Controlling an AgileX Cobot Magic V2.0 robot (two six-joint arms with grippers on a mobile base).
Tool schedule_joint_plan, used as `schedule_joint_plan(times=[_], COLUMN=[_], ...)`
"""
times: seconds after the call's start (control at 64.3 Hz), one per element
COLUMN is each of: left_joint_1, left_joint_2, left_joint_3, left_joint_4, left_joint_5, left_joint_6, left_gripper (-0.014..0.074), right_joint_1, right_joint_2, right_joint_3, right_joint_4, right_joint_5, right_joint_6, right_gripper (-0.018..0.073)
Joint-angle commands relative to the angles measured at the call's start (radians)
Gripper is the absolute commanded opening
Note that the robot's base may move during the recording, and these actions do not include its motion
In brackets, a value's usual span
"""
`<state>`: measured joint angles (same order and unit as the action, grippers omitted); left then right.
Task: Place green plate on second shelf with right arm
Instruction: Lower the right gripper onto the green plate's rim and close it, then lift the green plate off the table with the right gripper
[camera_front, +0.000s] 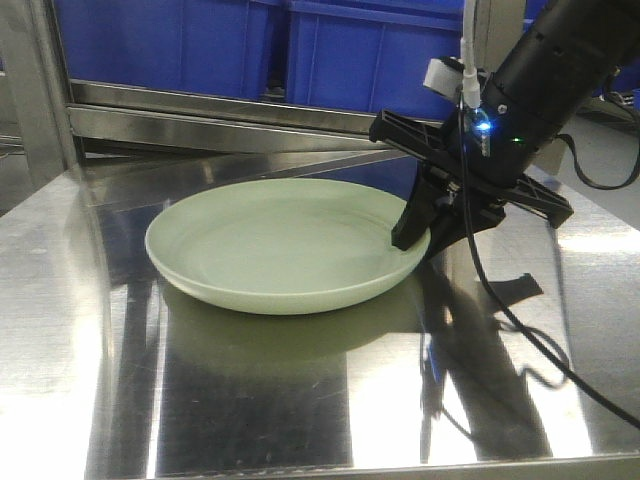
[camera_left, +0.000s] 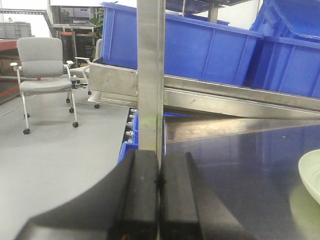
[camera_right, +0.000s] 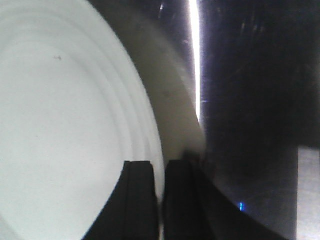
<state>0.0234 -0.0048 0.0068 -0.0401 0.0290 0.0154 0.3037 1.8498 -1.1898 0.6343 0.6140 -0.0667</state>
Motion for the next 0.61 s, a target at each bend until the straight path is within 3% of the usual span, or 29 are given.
schedule_joint_plan(times=[0.0,0.451,0.591], left_joint_1=[0.000,0.000,0.000], left_joint_2=[-0.020,-0.020,-0.020], left_joint_3=[0.042,0.042,0.042], left_joint_4=[-0.007,-0.007,-0.007], left_joint_5=[-0.094,-0.094,-0.094], left_joint_6=[-0.001,-0.001,-0.001], left_gripper=[0.0130,0.0130,0.0130], right_joint_1=[-0.002,-0.002,-0.002], right_joint_2=[-0.047,-0.285,-0.409], right_joint_3=[-0.018,-0.018,-0.018], right_joint_4=[-0.007,-0.010,-0.074], right_joint_5=[0.008,-0.066,-0.091], right_joint_6=[-0.023,-0.085,-0.097], right_gripper=[0.0052,0.0052,0.0052])
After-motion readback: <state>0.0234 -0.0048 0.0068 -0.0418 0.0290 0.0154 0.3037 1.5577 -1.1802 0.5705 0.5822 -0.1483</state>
